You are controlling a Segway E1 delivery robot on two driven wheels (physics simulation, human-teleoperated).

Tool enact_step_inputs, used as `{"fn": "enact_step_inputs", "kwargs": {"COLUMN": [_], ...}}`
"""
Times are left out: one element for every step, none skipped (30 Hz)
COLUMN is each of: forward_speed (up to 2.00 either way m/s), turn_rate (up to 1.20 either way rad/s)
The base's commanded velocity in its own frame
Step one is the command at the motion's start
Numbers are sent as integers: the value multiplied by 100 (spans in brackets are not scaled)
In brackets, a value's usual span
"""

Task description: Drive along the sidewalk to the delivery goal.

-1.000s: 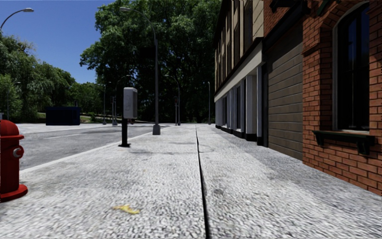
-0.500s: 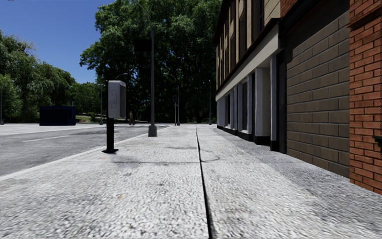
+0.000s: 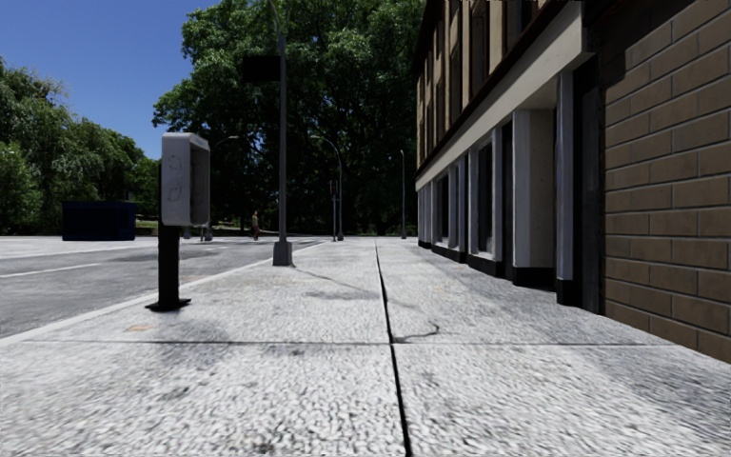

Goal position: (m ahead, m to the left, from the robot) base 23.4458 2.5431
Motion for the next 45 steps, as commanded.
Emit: {"fn": "enact_step_inputs", "kwargs": {"forward_speed": [200, 200, 200, 200, 200, 200, 200, 200, 200, 200, 200, 200, 200, 200, 200, 200, 200, 200, 200, 200, 200, 200, 200, 200, 200, 200, 200, 200, 200, 200, 200, 200, 200, 200, 200, 200, 200, 200, 200, 200, 200, 200, 200, 200, 200], "turn_rate": [0, 0, 0, 0, 0, 0, 0, 0, 0, 0, 0, 0, 0, 0, 0, 0, 0, 0, 0, 0, 0, 0, 0, 0, 0, 0, 0, 0, 0, 0, 0, 0, 0, 0, 0, 0, 0, 0, 0, 0, 0, 0, 0, 0, 0]}}
